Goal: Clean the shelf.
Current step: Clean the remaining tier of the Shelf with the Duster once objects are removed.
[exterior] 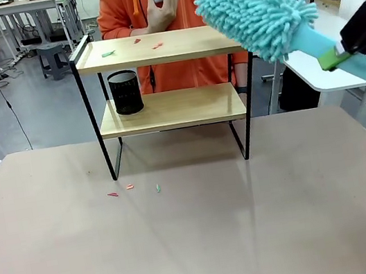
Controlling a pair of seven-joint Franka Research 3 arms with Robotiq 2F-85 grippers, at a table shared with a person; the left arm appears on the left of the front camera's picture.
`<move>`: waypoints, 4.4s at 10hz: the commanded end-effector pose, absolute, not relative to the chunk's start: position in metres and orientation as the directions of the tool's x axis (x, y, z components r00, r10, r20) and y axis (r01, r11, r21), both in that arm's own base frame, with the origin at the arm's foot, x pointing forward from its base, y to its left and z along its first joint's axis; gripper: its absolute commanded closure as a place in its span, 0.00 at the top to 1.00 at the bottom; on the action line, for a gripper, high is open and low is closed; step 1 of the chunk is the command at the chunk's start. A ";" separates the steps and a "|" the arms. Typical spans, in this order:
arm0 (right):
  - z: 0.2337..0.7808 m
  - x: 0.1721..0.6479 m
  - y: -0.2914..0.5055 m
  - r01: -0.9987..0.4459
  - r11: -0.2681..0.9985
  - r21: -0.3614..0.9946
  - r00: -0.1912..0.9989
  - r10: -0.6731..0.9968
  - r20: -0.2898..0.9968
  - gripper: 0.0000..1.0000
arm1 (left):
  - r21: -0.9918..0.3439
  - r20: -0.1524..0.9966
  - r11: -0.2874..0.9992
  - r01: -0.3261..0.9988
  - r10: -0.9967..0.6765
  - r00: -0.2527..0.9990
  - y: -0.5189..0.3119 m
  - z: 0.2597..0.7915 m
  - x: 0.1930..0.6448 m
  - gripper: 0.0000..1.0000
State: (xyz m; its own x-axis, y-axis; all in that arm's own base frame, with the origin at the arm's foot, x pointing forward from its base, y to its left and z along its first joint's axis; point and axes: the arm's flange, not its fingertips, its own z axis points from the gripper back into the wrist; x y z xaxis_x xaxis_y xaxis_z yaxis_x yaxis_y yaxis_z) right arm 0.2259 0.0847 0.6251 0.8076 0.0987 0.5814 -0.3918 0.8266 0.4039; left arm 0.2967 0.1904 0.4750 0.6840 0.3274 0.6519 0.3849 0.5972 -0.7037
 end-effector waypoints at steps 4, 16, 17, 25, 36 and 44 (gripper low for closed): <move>0.662 0.304 0.172 -0.451 0.850 0.272 0.784 0.231 0.576 0.13 | -0.695 0.671 0.593 0.408 0.330 0.664 0.189 0.474 0.298 1.00; 0.657 0.387 0.289 -0.578 0.787 0.215 0.784 0.463 0.413 0.13 | -0.695 0.671 0.593 0.408 0.330 0.664 0.189 0.474 0.298 1.00; 0.658 0.384 0.291 -0.627 0.744 0.233 0.758 0.512 0.405 0.13 | -0.695 0.671 0.593 0.408 0.330 0.664 0.189 0.474 0.298 1.00; 0.668 0.294 0.160 -0.896 0.237 0.376 0.385 0.836 0.390 0.13 | -0.695 0.671 0.593 0.408 0.330 0.664 0.189 0.474 0.298 1.00; 0.602 0.213 -0.077 -0.391 0.539 0.746 0.830 -0.144 0.538 0.13 | -0.695 0.671 0.593 0.408 0.330 0.664 0.189 0.474 0.298 1.00; 0.527 0.233 -0.111 0.034 0.699 0.715 0.936 -0.274 0.223 0.13 | -0.695 0.671 0.593 0.408 0.330 0.664 0.189 0.474 0.298 1.00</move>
